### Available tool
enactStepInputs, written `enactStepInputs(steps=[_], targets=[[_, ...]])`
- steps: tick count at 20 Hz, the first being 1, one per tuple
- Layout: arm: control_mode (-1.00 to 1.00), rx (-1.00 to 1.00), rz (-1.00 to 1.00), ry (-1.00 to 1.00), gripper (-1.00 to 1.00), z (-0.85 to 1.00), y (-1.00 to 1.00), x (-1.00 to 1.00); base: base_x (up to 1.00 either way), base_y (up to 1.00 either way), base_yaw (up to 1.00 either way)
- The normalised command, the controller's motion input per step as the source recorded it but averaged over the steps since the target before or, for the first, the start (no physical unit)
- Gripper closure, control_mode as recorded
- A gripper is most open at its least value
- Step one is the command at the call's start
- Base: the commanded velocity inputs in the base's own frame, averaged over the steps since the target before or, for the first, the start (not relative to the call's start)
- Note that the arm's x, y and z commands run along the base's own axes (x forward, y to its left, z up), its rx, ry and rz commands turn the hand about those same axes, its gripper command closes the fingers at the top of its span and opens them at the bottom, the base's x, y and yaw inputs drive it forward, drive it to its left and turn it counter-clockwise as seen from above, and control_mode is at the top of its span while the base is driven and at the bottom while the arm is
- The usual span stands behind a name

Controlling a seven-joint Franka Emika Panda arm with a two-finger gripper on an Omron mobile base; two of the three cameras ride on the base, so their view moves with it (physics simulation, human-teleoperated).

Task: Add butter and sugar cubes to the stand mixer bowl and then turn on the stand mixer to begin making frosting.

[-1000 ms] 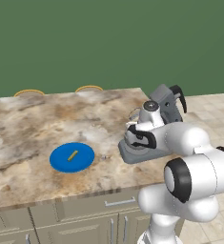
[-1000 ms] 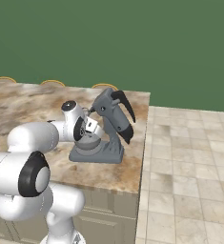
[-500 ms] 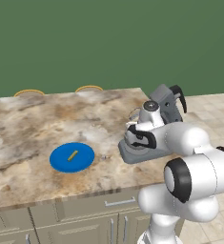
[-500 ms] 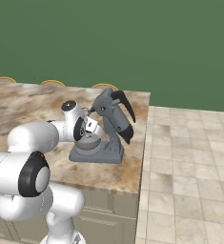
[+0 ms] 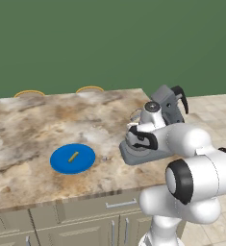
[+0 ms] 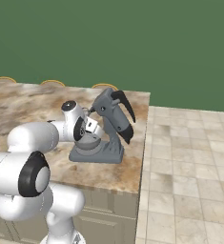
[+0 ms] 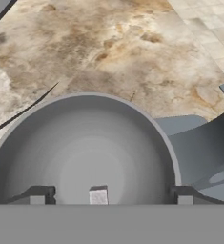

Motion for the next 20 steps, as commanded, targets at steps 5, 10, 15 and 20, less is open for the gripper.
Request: enactStepInputs(steps=[5, 10, 15, 20], targets=[[-1.00, 0.00, 0.00, 0.00, -1.00, 0.00, 0.17, -0.01, 0.00, 0.00, 0.00], [-1.00, 0.00, 0.00, 0.00, -1.00, 0.01, 0.66, -0.23, 0.00, 0.00, 0.00], [-1.00, 0.00, 0.01, 0.01, -1.00, 0.28, 0.50, -0.28, 0.00, 0.00, 0.00], [-1.00, 0.03, 0.05, 0.15, -1.00, 0.38, 0.21, 0.00, 0.00, 0.00, 0.00]])
